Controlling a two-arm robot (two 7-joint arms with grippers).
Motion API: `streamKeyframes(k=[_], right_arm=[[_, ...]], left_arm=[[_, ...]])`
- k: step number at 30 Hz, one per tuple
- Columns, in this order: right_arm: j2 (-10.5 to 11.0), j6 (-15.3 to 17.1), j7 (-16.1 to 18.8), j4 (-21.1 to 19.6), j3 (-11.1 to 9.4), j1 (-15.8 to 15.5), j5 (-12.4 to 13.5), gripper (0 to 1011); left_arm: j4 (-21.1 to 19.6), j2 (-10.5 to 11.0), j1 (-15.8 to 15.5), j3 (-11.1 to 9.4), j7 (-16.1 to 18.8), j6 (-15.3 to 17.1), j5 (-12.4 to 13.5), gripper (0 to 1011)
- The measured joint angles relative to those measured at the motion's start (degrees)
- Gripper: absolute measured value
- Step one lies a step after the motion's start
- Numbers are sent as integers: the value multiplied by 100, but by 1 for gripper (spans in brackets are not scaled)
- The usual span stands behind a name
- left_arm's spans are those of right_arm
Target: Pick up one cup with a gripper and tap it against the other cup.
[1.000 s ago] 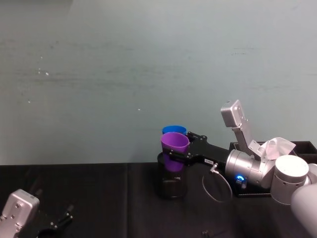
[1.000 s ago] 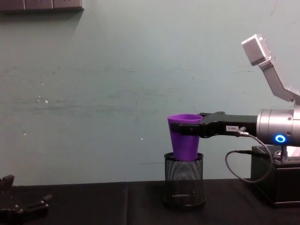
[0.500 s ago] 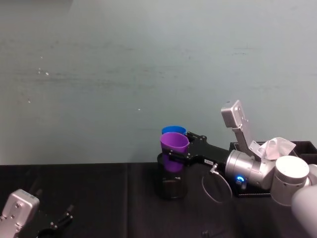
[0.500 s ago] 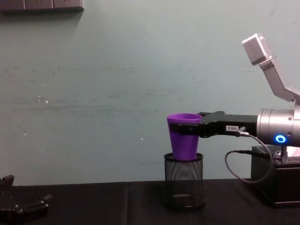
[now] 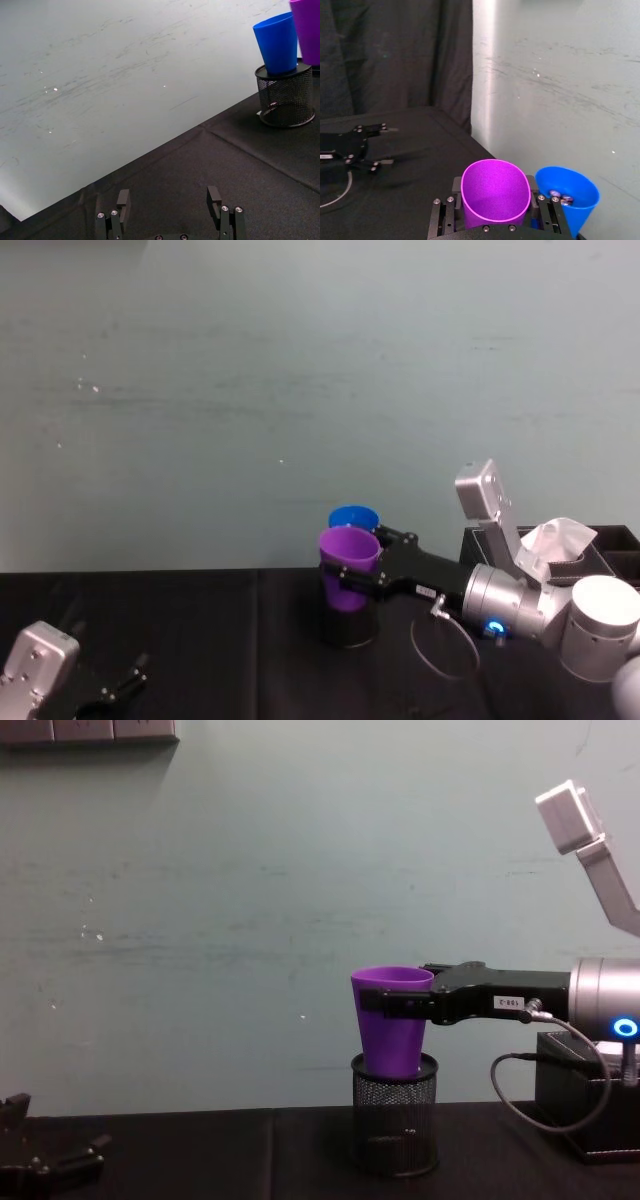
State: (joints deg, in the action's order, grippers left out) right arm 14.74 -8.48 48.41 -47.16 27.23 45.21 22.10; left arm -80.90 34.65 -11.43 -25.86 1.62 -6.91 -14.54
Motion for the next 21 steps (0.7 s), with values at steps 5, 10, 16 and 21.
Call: streamKeyframes(k=[5,10,16,21], right_arm=[[233,125,-87,-597,50,-336,42,739],[456,130,-138,-1034,114,-635,79,739],[636,-102,-121,-1207,173,-841,123,739],[735,-439,38,-1189,231,-958,192,739]], left_arm=[[0,0,0,0,0,0,0,1000],[0,0,0,0,0,0,0,1000],[0,0,0,0,0,0,0,1000],[0,0,0,0,0,0,0,1000]])
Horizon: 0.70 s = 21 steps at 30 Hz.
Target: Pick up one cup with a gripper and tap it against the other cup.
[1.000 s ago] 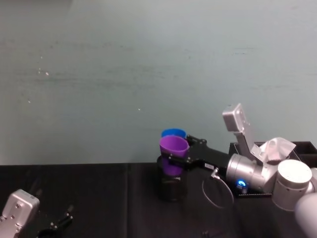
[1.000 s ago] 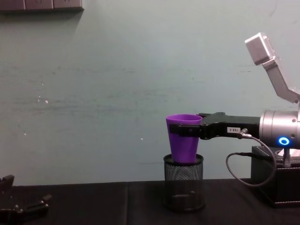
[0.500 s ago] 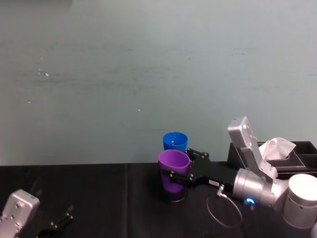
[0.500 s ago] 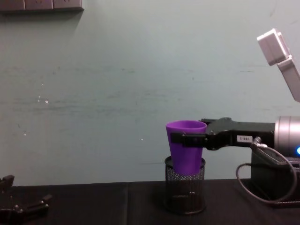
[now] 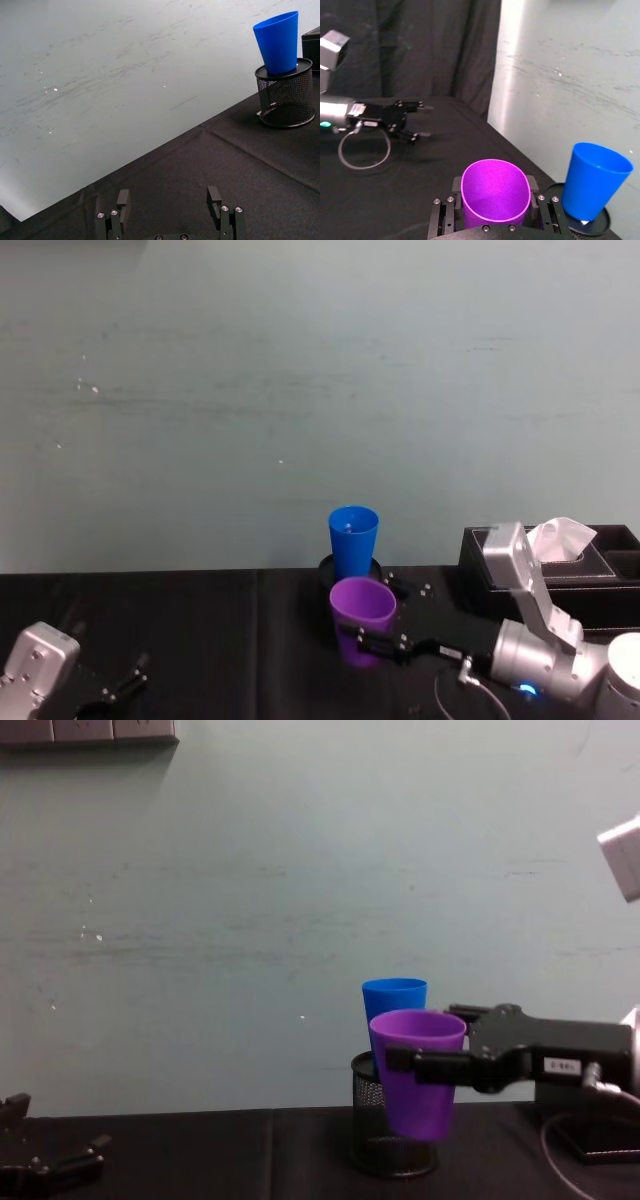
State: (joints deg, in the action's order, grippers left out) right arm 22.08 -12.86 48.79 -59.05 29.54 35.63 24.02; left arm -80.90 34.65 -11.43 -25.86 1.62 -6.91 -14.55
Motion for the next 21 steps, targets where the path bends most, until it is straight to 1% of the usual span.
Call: streamKeyframes(k=[6,12,16,21], right_arm=[[80,-269,163,49,95,-139,50,739],[92,-444,179,118,120,-257,88,739],[46,-579,181,249,151,-286,81,739],[-67,-762,229,517,203,-268,35,739]], left_arm=[[0,0,0,0,0,0,0,1000],[0,0,0,0,0,0,0,1000],[0,0,0,0,0,0,0,1000],[0,0,0,0,0,0,0,1000]])
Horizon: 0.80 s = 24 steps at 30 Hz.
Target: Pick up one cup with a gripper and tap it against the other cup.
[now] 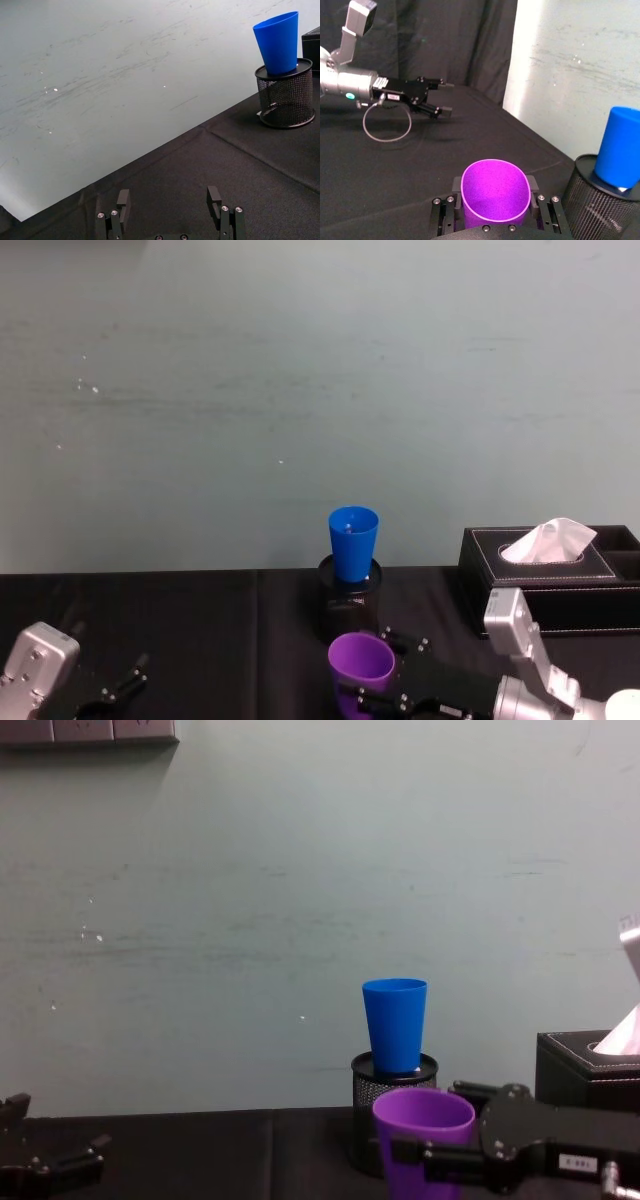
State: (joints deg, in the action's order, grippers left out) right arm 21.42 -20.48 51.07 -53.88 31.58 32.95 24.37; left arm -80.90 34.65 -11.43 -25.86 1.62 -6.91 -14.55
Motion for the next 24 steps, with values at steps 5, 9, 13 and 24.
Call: streamKeyframes(k=[5,9,13,24], right_arm=[[-113,-147,69,262,43,37,-48,739],[-207,-260,134,474,68,52,-80,739],[-250,-303,166,565,75,55,-103,739],[-333,-325,242,807,41,88,-111,739]], left_arm=[[0,0,0,0,0,0,0,1000],[0,0,0,0,0,0,0,1000],[0,0,0,0,0,0,0,1000],[0,0,0,0,0,0,0,1000]])
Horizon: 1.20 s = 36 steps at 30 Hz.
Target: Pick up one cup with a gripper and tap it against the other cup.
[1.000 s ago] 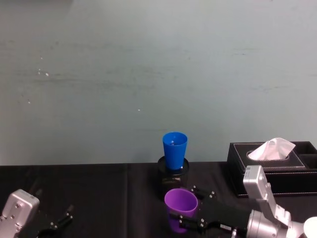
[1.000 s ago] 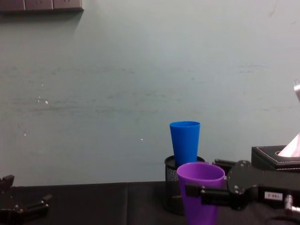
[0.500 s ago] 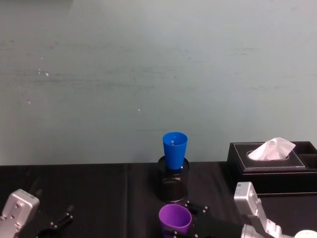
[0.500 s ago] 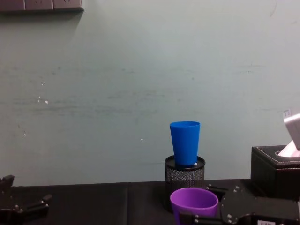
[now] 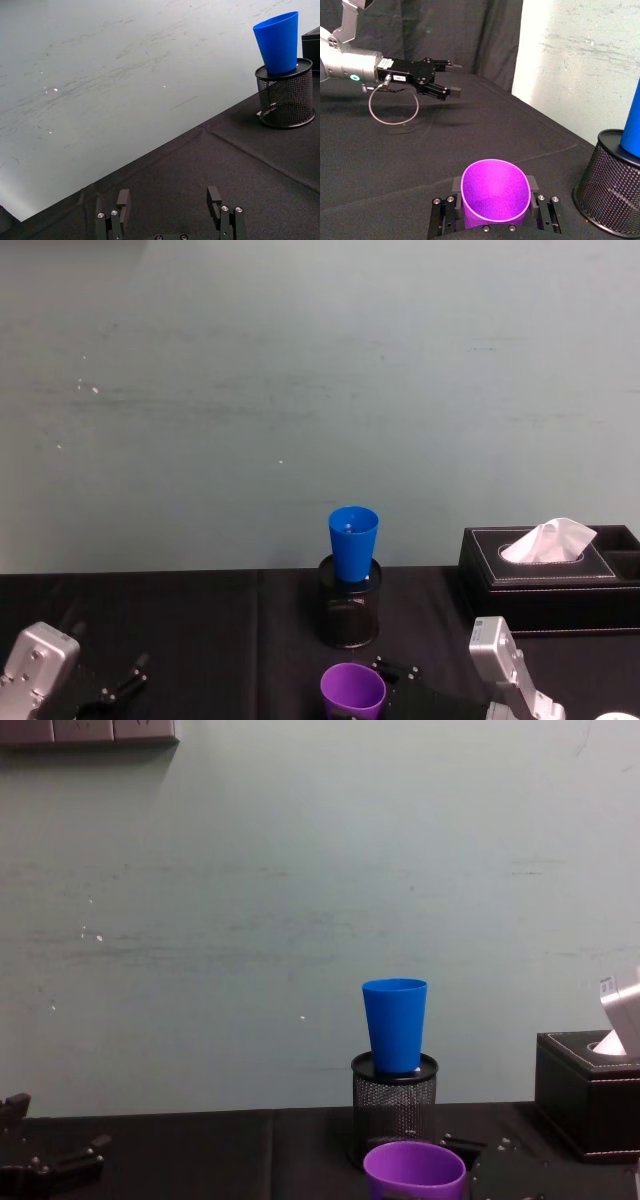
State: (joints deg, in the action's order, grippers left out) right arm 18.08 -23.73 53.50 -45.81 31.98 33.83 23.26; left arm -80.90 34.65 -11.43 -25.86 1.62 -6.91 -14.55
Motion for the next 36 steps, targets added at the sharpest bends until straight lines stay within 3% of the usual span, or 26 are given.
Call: streamKeyframes(k=[18,22,30,36], right_arm=[[-53,-44,57,148,-35,39,-6,739],[-52,-43,56,142,-33,39,-6,794],[-49,-39,54,136,-31,36,-5,1002],[-47,-36,50,132,-30,34,-6,1003]], left_arm=[[0,0,0,0,0,0,0,1000],[0,0,0,0,0,0,0,1000],[0,0,0,0,0,0,0,1000],[0,0,0,0,0,0,0,1000]])
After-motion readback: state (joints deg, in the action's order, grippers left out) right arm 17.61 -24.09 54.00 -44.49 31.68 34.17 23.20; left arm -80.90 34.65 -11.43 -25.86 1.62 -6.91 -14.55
